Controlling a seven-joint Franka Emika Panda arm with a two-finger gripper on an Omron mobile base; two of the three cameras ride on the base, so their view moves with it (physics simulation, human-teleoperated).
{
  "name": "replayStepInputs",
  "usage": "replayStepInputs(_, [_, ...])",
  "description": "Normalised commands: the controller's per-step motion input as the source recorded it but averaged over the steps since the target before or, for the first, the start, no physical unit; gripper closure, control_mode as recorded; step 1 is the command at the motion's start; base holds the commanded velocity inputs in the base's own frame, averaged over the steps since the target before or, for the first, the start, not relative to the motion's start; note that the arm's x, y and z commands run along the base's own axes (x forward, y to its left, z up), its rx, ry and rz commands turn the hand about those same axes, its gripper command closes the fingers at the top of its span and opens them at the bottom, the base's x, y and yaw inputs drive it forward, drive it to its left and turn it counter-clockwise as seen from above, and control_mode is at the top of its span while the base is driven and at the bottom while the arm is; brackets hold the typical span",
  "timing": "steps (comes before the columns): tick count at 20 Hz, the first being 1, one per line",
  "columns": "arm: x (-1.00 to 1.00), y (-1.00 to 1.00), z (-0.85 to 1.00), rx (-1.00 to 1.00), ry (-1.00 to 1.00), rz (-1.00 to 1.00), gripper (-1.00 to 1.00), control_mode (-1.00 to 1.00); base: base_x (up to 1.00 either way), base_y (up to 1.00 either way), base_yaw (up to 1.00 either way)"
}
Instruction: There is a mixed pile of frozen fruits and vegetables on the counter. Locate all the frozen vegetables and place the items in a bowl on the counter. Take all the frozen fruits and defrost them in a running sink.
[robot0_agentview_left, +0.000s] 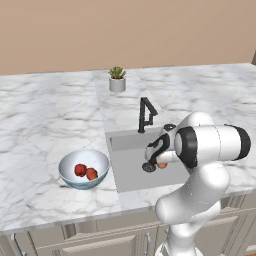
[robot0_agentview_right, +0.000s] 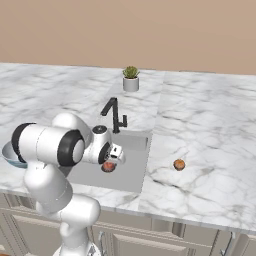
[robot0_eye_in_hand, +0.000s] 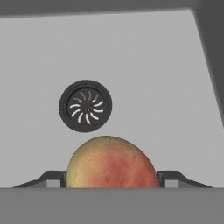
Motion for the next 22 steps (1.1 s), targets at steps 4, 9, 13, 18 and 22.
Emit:
replayStepInputs(4, [0.0, 0.02, -0.15, 0.0, 0.0, -0.01, 1.0, -1.0, 0.0, 0.0, 0.0])
replayStepInputs(9, [0.04, 0.04, -0.21, 0.0, 0.02, -0.01, 1.0, -1.0, 0.0, 0.0, 0.0])
replayStepInputs(13, [0.17, 0.01, -0.21, 0.0, 0.0, 0.0, 1.0, -1.0, 0.0, 0.0, 0.0])
replayStepInputs(18, [0.04, 0.02, -0.14, 0.0, 0.0, 0.0, -1.0, -1.0, 0.0, 0.0, 0.0])
replayStepInputs(22, [0.0, 0.0, -0.07, 0.0, 0.0, 0.0, -1.0, -1.0, 0.0, 0.0, 0.0])
